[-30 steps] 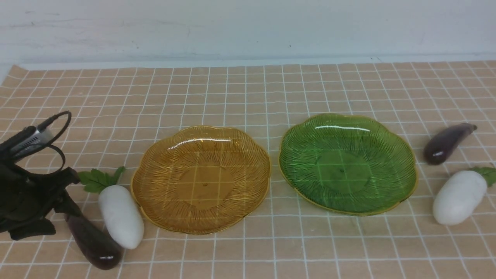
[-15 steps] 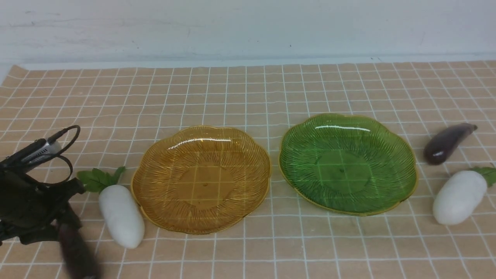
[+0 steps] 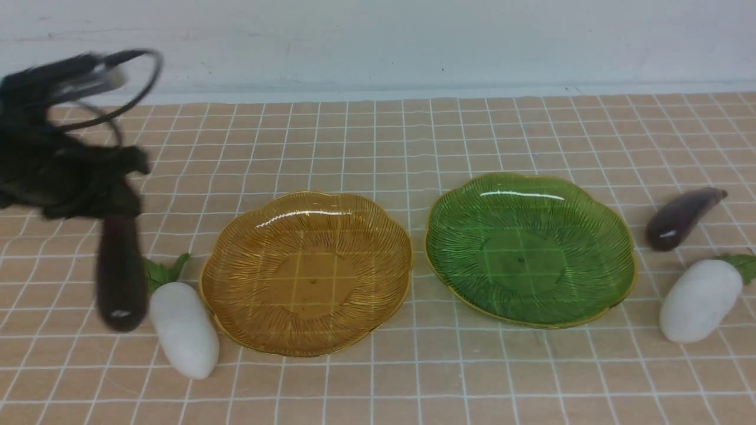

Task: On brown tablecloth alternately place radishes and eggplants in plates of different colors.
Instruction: 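Pick up the eggplant and place it in the yellow plate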

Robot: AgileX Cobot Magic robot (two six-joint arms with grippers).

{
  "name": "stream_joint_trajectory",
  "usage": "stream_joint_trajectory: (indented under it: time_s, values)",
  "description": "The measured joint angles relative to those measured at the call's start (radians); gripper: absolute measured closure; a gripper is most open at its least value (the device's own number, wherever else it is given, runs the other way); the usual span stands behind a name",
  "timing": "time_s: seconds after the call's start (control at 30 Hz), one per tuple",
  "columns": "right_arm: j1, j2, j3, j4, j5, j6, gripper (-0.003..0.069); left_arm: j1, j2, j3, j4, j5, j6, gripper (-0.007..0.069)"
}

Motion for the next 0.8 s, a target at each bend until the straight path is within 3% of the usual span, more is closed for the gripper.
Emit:
stream_joint_trajectory:
  time_s: [0.1,0.2,0.3,0.4,0.5,0.57,0.67,0.8]
  values:
    - [-0.030,0.170,-0.100,0.010,0.016,0.030,0.0674,-0.061,0.090,-0.064,0.005,-0.030,-0.023,0.0442]
    - [-0.095,0.360,-0.222,0.133,0.017,0.007,0.0674,-0.090,0.199,-0.109,0.007,-0.041,-0.029,0.0421]
    - [-0.137,0.525,-0.324,0.232,0.015,-0.005,0.0674,-0.090,0.253,-0.117,0.030,-0.044,-0.032,0.0370]
    - [-0.141,0.663,-0.404,0.244,0.005,-0.013,0.0652,-0.090,0.266,-0.117,0.042,-0.048,-0.032,0.0285]
    - [-0.141,0.821,-0.499,0.244,-0.045,-0.016,0.0540,-0.090,0.266,-0.122,0.057,-0.065,-0.029,0.0146]
    - [-0.141,0.906,-0.551,0.244,-0.083,-0.016,0.0454,-0.090,0.266,-0.141,0.059,-0.042,-0.023,0.0099]
    - [-0.141,1.044,-0.642,0.243,-0.129,0.016,0.0271,-0.090,0.265,-0.201,0.069,0.063,-0.021,0.0132]
    - [-0.141,1.196,-0.752,0.224,-0.127,0.066,0.0110,-0.092,0.252,-0.277,0.146,0.223,-0.006,0.0354]
